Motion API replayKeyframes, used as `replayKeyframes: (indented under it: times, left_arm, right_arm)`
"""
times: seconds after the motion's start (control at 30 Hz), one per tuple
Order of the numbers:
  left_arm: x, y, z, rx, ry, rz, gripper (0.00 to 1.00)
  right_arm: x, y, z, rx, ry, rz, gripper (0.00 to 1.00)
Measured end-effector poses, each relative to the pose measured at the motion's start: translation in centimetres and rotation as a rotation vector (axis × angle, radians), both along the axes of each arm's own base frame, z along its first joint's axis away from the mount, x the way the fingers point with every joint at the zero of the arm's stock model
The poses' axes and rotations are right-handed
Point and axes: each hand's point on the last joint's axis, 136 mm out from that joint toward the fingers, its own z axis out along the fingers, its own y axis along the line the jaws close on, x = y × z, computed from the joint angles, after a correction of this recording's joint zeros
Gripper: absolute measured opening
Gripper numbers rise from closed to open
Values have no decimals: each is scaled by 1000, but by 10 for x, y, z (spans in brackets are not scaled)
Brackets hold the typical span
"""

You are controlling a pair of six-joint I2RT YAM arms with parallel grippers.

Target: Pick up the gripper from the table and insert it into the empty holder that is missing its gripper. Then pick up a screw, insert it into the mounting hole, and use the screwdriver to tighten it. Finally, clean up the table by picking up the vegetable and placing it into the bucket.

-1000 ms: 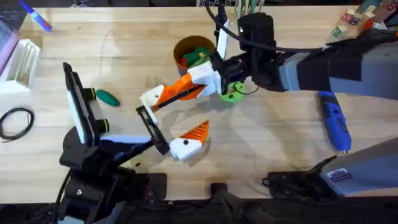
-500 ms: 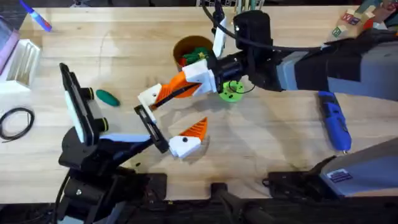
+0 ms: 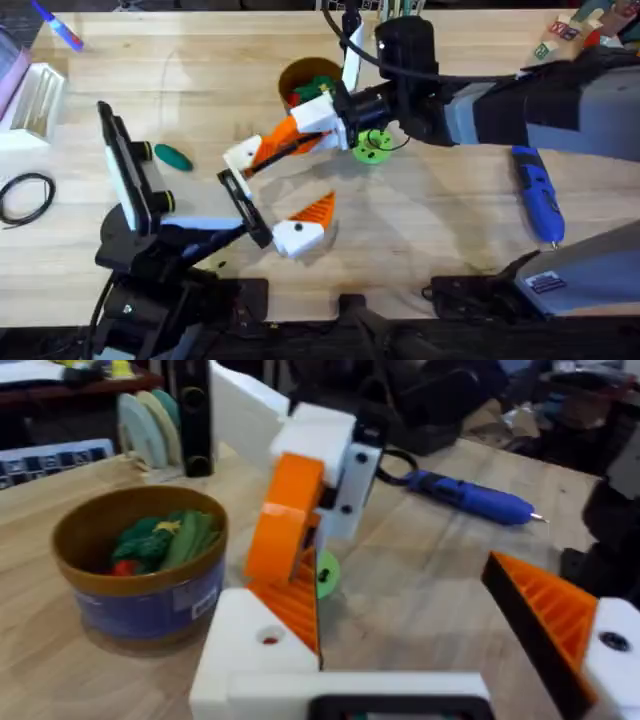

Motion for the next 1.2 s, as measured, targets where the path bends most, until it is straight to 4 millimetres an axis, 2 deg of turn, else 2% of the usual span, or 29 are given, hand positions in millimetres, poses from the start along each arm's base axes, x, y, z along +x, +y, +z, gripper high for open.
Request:
replayKeyframes:
  times: [0.07,0.27,0.33,0.6,0.83,0.9,0.97,1.07,1.2]
  left_arm:
    - [-7,-5,0,-1,-1,-45,987]
    - [-14,-9,0,-2,0,-89,986]
    - [-14,-9,0,-2,1,-92,987]
    - [-16,-10,0,-2,1,-104,985]
    - [-16,-10,0,-2,0,-107,986]
    - [-16,-10,0,-2,0,-107,987]
    - [-16,-10,0,-1,0,-107,987]
    - [-16,-10,0,-2,0,-107,985]
    - [-16,-10,0,-1,0,-107,986]
  right_arm:
    - [-2,2,0,9,-28,13,421]
    - [-5,4,-1,25,-72,35,856]
    - [-5,4,-1,29,-85,36,934]
    - [6,-5,3,43,-136,6,954]
    - [21,-26,42,66,-302,-87,957]
    - [23,-36,47,35,-327,-127,956]
    - [25,-49,43,-31,-338,-172,957]
    - [23,-77,25,-203,-353,-249,959]
    - [18,-116,6,-471,-487,-320,960]
